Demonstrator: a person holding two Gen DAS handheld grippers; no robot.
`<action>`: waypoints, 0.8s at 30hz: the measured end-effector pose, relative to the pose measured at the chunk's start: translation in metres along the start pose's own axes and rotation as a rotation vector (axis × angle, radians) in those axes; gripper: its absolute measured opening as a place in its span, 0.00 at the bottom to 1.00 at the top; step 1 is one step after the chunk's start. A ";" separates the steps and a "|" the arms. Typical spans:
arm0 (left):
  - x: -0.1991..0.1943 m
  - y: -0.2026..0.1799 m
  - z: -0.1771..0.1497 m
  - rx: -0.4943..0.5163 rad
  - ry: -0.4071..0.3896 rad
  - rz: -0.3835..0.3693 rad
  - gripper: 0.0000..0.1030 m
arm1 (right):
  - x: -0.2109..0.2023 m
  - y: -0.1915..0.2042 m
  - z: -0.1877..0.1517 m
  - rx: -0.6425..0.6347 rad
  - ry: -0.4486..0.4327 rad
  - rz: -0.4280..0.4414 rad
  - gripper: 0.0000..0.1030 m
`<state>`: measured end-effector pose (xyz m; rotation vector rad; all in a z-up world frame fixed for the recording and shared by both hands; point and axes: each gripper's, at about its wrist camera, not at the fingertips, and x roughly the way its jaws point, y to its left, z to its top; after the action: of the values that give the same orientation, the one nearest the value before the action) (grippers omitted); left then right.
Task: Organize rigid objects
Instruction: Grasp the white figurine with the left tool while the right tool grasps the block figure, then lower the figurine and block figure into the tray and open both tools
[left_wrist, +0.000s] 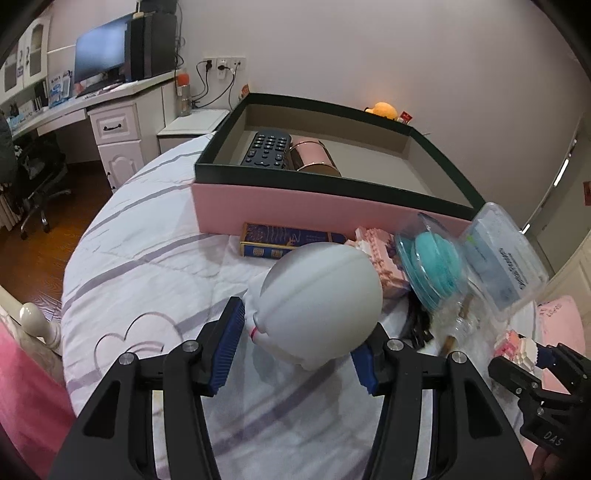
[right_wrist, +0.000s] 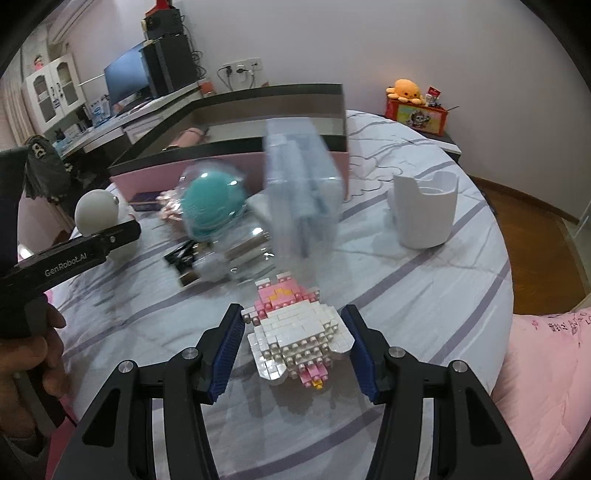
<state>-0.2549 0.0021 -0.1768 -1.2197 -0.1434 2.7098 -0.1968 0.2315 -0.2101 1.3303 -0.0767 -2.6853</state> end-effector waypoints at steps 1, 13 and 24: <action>-0.004 0.000 0.000 0.002 -0.003 -0.002 0.53 | -0.002 0.002 0.000 -0.001 -0.002 0.006 0.54; -0.053 -0.003 0.018 0.021 -0.073 -0.033 0.53 | -0.039 0.026 0.027 -0.030 -0.103 0.075 0.54; -0.054 -0.019 0.107 0.057 -0.166 -0.045 0.53 | -0.028 0.028 0.148 -0.060 -0.209 0.073 0.54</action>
<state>-0.2977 0.0079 -0.0635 -0.9640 -0.1122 2.7539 -0.2948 0.2050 -0.0953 1.0072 -0.0642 -2.7317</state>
